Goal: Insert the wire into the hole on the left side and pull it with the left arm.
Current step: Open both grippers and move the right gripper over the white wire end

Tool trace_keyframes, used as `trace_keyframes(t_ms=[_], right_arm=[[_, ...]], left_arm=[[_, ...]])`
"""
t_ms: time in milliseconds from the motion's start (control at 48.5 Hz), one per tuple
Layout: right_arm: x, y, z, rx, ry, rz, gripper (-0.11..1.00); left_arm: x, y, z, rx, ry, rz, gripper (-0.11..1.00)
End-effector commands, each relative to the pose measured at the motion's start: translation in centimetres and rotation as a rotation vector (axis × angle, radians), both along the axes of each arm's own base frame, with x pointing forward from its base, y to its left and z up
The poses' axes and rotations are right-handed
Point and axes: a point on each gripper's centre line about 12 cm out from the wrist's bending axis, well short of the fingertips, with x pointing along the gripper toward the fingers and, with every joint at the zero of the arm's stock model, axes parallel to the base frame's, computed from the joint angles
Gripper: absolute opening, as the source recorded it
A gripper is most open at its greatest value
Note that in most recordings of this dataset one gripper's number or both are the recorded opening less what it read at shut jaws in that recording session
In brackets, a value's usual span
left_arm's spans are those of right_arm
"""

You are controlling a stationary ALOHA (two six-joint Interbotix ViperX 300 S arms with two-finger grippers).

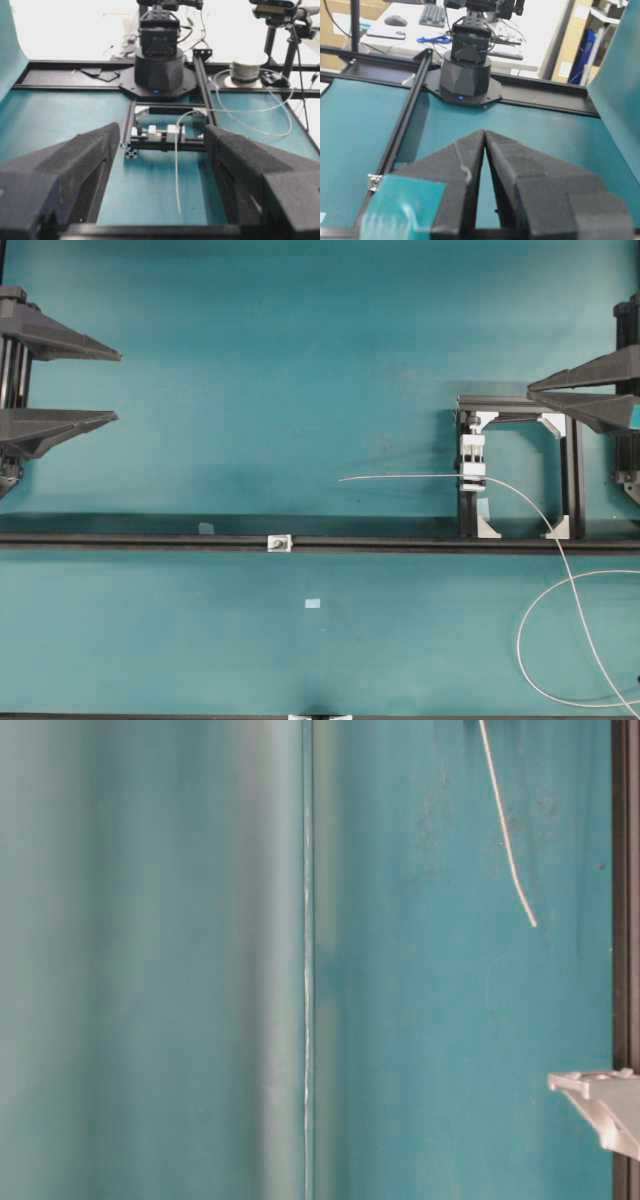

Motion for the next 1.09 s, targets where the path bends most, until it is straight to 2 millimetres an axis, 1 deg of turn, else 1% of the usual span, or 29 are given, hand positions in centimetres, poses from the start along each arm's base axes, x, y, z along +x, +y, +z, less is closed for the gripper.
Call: trace_keyframes(t_ms=[0,21,41,83,144,206,289,413,516,722,804,846,908,949,1011,1052,1073], right_arm=[[0.3,-0.1,0.0,0.011,0.000,-0.003,0.24],[0.3,-0.1,-0.4,0.011,0.005,-0.003,0.24],[0.3,-0.1,-0.5,0.011,0.003,-0.003,0.22],[0.3,-0.1,-1.1,0.011,0.008,-0.003,0.13],[0.3,-0.1,-1.8,0.012,0.006,-0.003,0.04],[0.4,-0.1,-2.4,0.015,0.000,-0.002,0.03],[0.5,-0.1,-2.8,0.020,0.000,-0.002,0.03],[0.8,-0.1,-3.4,0.032,0.024,-0.001,0.03],[1.3,0.0,-4.2,0.043,0.061,0.000,0.03],[2.3,0.0,-5.6,0.094,0.129,-0.001,0.03],[2.5,0.0,-6.2,0.130,0.155,-0.002,0.03],[2.6,0.0,-6.3,0.145,0.161,-0.003,0.04],[2.7,-0.1,-6.5,0.162,0.173,-0.005,0.12],[2.7,0.0,-6.6,0.166,0.176,-0.003,0.22],[2.8,-0.1,-6.6,0.171,0.179,-0.006,0.39],[2.7,0.0,-6.7,0.171,0.180,-0.005,0.51],[2.7,0.0,-6.7,0.171,0.182,-0.005,0.60]], left_arm=[[0.1,0.0,-0.1,-0.031,-0.023,0.001,0.24],[0.1,0.0,-0.3,-0.033,-0.025,0.002,0.24],[0.0,0.0,-0.4,-0.034,-0.028,0.002,0.22],[-0.1,0.0,-0.6,-0.034,-0.037,0.002,0.12],[-0.2,0.0,-1.0,-0.035,-0.045,0.003,0.02],[-0.3,0.0,-1.3,-0.035,-0.046,0.003,-0.05],[-0.3,0.0,-1.6,-0.028,-0.035,0.002,-0.10],[0.0,0.0,-2.6,-0.024,0.006,0.003,-0.10],[0.8,0.0,-4.0,-0.024,0.069,0.002,-0.10],[2.8,0.0,-5.6,-0.021,0.150,0.004,-0.09],[3.1,0.0,-6.3,-0.021,0.167,0.007,-0.05],[3.2,0.0,-6.6,-0.021,0.175,0.007,0.00],[3.2,0.0,-7.1,-0.019,0.189,0.007,0.08],[3.2,0.0,-7.5,-0.019,0.199,0.008,0.15],[3.3,0.0,-7.7,-0.017,0.207,0.008,0.26],[3.3,0.0,-7.9,-0.015,0.213,0.008,0.31],[3.3,0.0,-8.0,-0.014,0.218,0.008,0.33]])
